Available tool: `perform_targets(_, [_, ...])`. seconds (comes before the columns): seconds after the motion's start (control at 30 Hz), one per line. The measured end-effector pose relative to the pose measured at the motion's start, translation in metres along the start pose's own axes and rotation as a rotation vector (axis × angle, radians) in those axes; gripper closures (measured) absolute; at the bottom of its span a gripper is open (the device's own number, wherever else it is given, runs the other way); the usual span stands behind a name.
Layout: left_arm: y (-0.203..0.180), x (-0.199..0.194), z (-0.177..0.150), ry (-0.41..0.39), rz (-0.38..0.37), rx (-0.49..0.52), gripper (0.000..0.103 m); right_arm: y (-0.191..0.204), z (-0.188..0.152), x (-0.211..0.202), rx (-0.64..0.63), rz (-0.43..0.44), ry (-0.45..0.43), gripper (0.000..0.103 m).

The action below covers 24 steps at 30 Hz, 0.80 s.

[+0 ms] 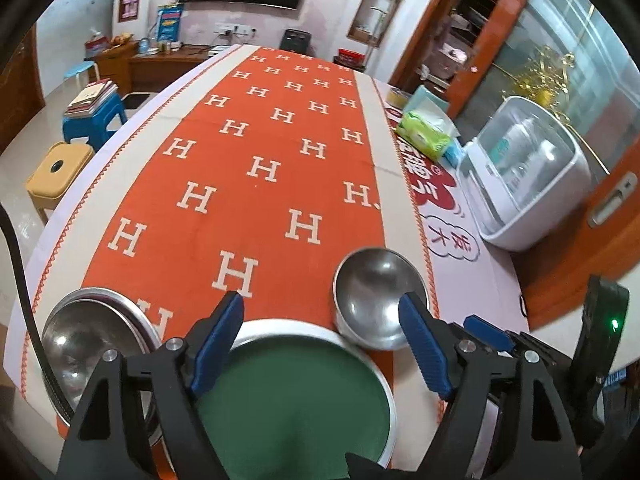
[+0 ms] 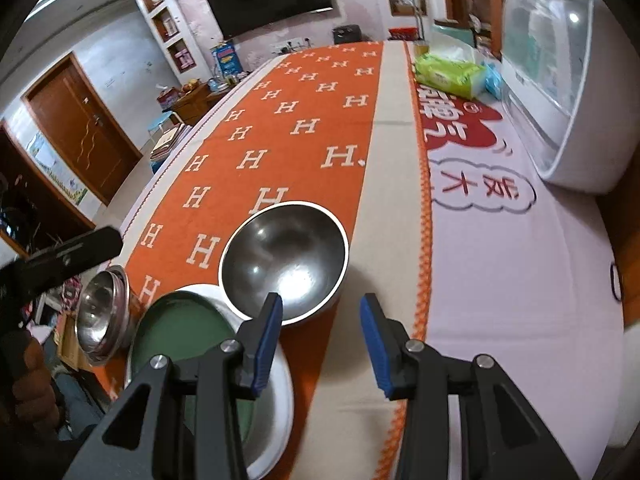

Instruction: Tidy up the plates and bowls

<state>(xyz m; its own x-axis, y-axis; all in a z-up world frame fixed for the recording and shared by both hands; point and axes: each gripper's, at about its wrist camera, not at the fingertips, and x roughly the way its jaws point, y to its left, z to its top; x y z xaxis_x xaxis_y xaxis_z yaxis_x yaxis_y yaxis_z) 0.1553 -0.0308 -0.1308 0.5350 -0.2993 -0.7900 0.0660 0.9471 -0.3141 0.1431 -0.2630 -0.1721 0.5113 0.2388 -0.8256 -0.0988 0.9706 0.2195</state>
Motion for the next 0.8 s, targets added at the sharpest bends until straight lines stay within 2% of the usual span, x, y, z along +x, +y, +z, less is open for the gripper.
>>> perform_targets(0.27, [-0.006, 0.037, 0.010, 0.047, 0.060, -0.006, 0.024, -0.001, 0.005, 0.013, -0.080, 0.023, -0.066, 0.062])
perform_targets(0.5, [-0.014, 0.073, 0.012, 0.114, 0.074, 0.017, 0.024, -0.001, 0.008, 0.028, -0.117, 0.018, -0.108, 0.062])
perform_targets(0.67, [-0.017, 0.096, 0.010, 0.169, 0.089, 0.013, 0.024, -0.007, 0.010, 0.041, -0.109, 0.021, -0.091, 0.063])
perform_targets(0.8, [-0.018, 0.108, 0.008, 0.208, 0.089, 0.003, 0.026, -0.014, 0.009, 0.049, -0.090, 0.020, -0.069, 0.071])
